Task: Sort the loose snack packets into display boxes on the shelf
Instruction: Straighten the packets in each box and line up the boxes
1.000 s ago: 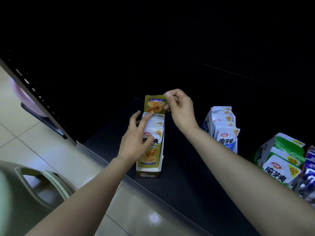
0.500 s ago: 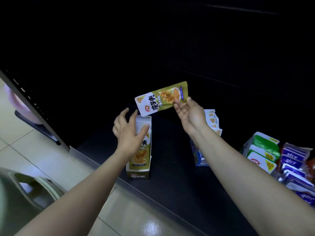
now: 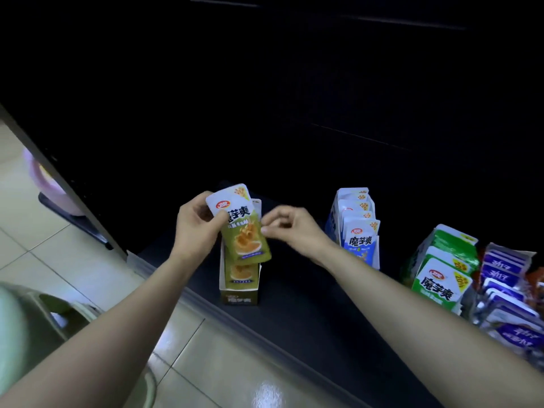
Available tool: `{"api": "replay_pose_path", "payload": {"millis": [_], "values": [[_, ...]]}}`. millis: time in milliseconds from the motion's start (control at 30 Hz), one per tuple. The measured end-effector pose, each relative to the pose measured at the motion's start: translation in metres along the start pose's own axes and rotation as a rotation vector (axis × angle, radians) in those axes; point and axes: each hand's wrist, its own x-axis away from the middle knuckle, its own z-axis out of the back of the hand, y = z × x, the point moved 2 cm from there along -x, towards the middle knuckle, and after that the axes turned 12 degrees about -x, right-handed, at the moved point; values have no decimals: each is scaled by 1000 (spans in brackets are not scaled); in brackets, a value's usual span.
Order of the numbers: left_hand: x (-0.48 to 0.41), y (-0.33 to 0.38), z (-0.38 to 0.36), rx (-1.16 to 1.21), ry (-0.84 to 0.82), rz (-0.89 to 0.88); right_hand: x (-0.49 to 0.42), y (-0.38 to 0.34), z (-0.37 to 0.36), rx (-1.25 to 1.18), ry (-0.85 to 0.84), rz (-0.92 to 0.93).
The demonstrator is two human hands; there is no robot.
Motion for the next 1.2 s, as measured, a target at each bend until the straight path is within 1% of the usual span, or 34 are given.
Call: {"api": "replay_pose_path", "payload": {"millis": [67,200,267,333,400,500,567,633,700,767,900,1033,1067,1133,1200], "values": [[1,0,1,0,-13,-12,0,9,-11,134,1,-8],[4,-11,-2,-74,-61,33,0,19,-16,275,132,23],[6,-18,-4,-203,-55,68,0,26,-19,351,149,24],[7,-20,-5,-415,-25,71,0,35,-22,416,157,-9],[11,-20,-7,-523,-7,93,-1,41,-24,400,175,-112],[17,-25,-11,-587,-9,195,-3,42,-26,149,175,-362],[18,-33,-12,-630,-51,291,1,41,-30,18,86,-540],[19,-44,-11,-643,-153,373,8,42,-35,35,-52,-683],[24,-55,-11,-671,-284,386,13,47,-40,67,-133,-747],[28,-60,-12,-690,-312,367,11,53,-45,95,-91,-723],[25,-56,-11,-672,-224,315,-2,66,-53,134,111,-628],[23,-63,-8,-601,-218,309,-11,61,-52,122,173,-539],[23,-66,-8,-618,-230,325,-14,59,-51,96,183,-502],[25,-73,-5,-722,-266,401,-17,56,-49,30,189,-453],[28,-74,0,-781,-322,576,-20,57,-50,-50,177,-443]]}}
